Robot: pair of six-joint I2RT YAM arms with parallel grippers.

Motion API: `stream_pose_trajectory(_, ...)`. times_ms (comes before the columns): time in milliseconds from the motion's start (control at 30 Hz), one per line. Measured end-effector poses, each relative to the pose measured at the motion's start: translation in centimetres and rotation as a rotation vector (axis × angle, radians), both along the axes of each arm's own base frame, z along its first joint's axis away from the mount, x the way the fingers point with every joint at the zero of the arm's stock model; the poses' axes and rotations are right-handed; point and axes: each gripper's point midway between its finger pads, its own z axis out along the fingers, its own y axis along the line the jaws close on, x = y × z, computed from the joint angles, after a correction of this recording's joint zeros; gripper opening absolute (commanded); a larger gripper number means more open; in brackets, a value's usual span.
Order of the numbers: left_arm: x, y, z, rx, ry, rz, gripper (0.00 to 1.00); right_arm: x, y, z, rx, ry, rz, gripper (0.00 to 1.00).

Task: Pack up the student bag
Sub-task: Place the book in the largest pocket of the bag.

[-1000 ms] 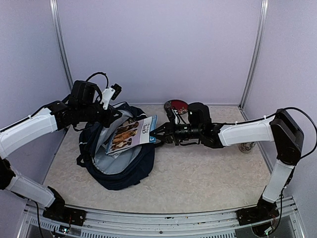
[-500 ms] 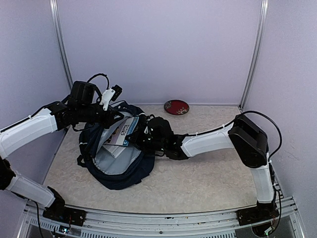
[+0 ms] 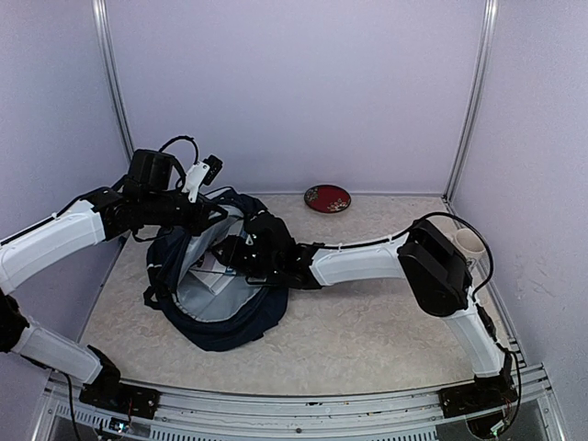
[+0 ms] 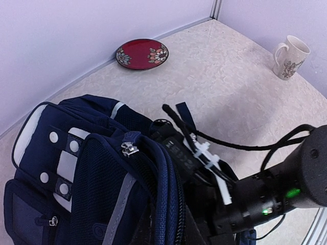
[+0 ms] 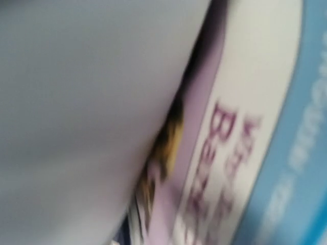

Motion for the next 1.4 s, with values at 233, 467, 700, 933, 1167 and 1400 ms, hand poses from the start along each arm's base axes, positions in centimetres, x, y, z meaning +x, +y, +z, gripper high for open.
stream_pose_trajectory(233,0.2,0.3,0.2,-0.013,0.003,0.010,0.00,-4.1,-4.0,3.5,-0.161,-0.099,0.106,0.67)
stream_pose_trajectory(467,0.2,0.3,0.2,-0.014,0.003,0.011,0.00,-5.5,-7.0,4.9,-0.176,-0.104,0.140,0.46)
stream_pose_trajectory(700,0.2,0.4,0.2,-0.014,0.004,0.012,0.00,-3.8,-6.1,0.1,-0.209,-0.023,0.174,0.28)
stream_pose_trajectory(933,0.2,0.4,0.2,-0.015,0.005,0.010,0.00,-3.8,-3.3,-2.1,-0.148,0.034,0.234,0.01)
stream_pose_trajectory(1167,0.3,0.5,0.2,-0.013,0.005,0.014,0.00,-4.0,0.0,-3.1,-0.068,0.078,0.269,0.00)
stream_pose_trajectory(1400,0.3,1.0,-0.3,0.003,0.022,0.029,0.00,-6.2,4.4,-2.2,0.015,0.074,0.308,0.00)
